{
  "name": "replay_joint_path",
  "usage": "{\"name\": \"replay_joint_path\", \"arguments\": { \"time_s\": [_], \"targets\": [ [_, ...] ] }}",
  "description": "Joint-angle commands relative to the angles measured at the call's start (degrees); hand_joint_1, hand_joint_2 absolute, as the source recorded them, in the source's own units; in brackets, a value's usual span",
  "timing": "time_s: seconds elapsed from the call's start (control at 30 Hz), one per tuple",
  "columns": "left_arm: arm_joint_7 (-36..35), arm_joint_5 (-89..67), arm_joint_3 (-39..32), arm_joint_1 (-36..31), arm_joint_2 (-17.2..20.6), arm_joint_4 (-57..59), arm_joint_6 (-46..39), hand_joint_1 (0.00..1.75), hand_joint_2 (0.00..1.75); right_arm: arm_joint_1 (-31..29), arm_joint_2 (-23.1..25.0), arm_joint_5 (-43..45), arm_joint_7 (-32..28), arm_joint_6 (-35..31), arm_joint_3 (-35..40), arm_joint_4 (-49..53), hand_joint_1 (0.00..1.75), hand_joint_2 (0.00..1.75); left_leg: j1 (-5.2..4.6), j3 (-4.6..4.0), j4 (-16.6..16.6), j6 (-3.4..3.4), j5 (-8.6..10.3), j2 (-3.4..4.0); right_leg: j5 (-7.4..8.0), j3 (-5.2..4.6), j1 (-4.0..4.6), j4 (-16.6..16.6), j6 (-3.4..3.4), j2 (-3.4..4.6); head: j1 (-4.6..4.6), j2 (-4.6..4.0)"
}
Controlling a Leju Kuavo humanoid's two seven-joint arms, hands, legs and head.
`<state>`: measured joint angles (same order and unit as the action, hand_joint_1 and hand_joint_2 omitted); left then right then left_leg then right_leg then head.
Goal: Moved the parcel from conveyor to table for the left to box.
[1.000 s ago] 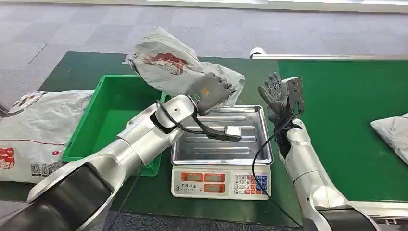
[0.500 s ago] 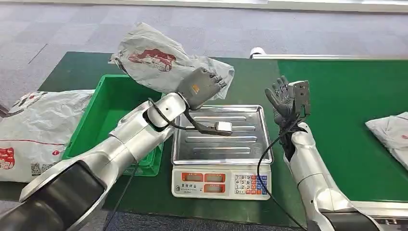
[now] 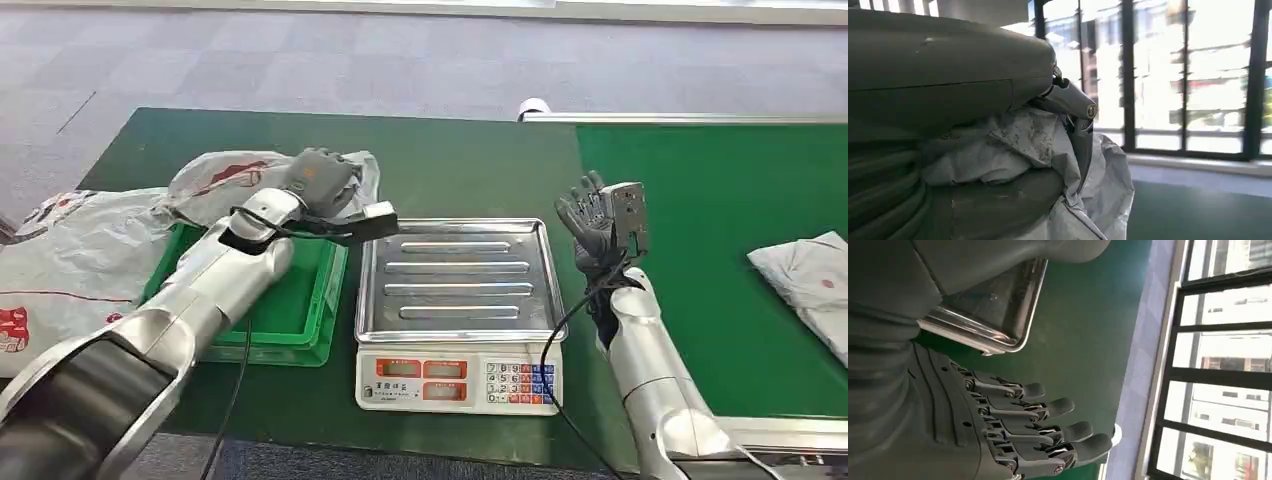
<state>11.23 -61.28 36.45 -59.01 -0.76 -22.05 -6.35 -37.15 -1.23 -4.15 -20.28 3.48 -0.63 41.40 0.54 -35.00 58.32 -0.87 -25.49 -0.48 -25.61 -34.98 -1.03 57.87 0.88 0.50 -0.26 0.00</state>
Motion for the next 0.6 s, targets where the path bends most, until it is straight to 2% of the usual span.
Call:
{"name": "replay_joint_path", "arguments": {
  "time_s": [0.03, 0.1, 0.13, 0.3, 0.33, 0.37, 0.4, 0.57, 0.6],
  "targets": [
    [-5.47, 1.83, -12.03, -2.38, 0.87, 4.97, 5.33, 1.75, 1.75, -0.62, -4.02, 2.28, -1.49, 2.05, 0.27, -4.14, 0.0, 1.75, 0.03, 0.22, -0.05, 0.08, -0.04, -0.07, -0.04, 0.29, 0.06, -0.13, -0.04, -0.17, -0.02, 0.0],
    [-8.05, 0.26, -11.0, -1.82, 1.45, 4.73, 3.22, 1.75, 1.75, 0.44, -3.84, 2.78, -1.19, 2.05, 0.91, -2.73, 0.0, 1.75, 0.05, 0.22, -0.05, 0.08, -0.06, -0.17, -0.05, 0.34, 0.04, -0.13, -0.05, -0.24, 0.0, 0.0],
    [-8.63, 2.03, -13.01, -1.31, 1.56, 4.89, 4.35, 1.75, 1.75, 0.88, -3.62, 3.17, -0.59, 1.94, 1.53, -1.85, 0.0, 1.75, 0.02, 0.13, -0.03, 0.06, -0.04, -0.12, -0.02, 0.22, -0.02, -0.08, -0.04, -0.17, 0.0, 0.0],
    [-8.52, 2.08, -13.09, -1.07, 1.7, 4.86, 4.18, 1.75, 1.75, 0.82, -3.34, 3.24, -0.45, 1.85, 1.68, -1.67, 0.0, 1.75, -0.01, 0.09, -0.03, 0.03, -0.03, -0.06, -0.01, 0.12, -0.1, -0.03, -0.06, -0.07, 0.0, 0.0],
    [-9.57, 1.97, -13.24, -0.89, 2.01, 4.97, 4.3, 1.75, 1.75, 1.39, -3.02, 3.39, -0.25, 1.78, 1.91, -1.05, 0.0, 1.75, 0.02, 0.36, -0.14, 0.04, -0.07, 0.06, -0.02, 0.35, -0.06, -0.14, -0.14, -0.01, 0.0, 0.0],
    [-10.08, 2.29, -13.73, -0.3, 2.45, 4.48, 4.25, 0.8, 1.75, 2.59, -2.61, 3.52, 0.12, 1.73, 2.06, 0.56, 0.0, 1.75, 0.01, 0.12, -0.04, 0.03, -0.02, -0.11, -0.01, 0.16, -0.05, -0.05, -0.08, -0.12, 0.0, 0.0],
    [-9.9, 2.53, -14.07, 0.83, 3.31, 3.92, 4.03, 0.0, 1.75, 4.26, -1.89, 3.36, 0.6, 1.74, 2.47, 2.65, 0.0, 1.75, 0.0, 0.22, -0.1, 0.03, -0.03, -0.05, -0.01, 0.23, -0.03, -0.1, -0.09, -0.09, 0.0, 0.0],
    [-8.74, 4.09, -15.73, 2.72, 4.49, 2.9, 2.63, 0.0, 1.75, 5.9, -0.94, 2.97, 1.49, 1.43, 2.94, 5.25, 0.0, 1.75, 0.01, 0.41, -0.2, 0.05, -0.08, 0.13, -0.02, 0.4, 0.05, -0.19, -0.11, 0.04, 0.0, 0.0],
    [-7.84, 5.08, -16.63, 3.54, 5.03, 2.4, 2.27, 0.0, 1.75, 6.04, -0.44, 2.67, 2.05, 1.32, 3.1, 6.02, 0.0, 1.75, 0.0, 0.23, -0.11, 0.03, -0.07, 0.09, -0.01, 0.22, 0.03, -0.09, -0.08, 0.05, 0.0, 0.0]
  ]
}}
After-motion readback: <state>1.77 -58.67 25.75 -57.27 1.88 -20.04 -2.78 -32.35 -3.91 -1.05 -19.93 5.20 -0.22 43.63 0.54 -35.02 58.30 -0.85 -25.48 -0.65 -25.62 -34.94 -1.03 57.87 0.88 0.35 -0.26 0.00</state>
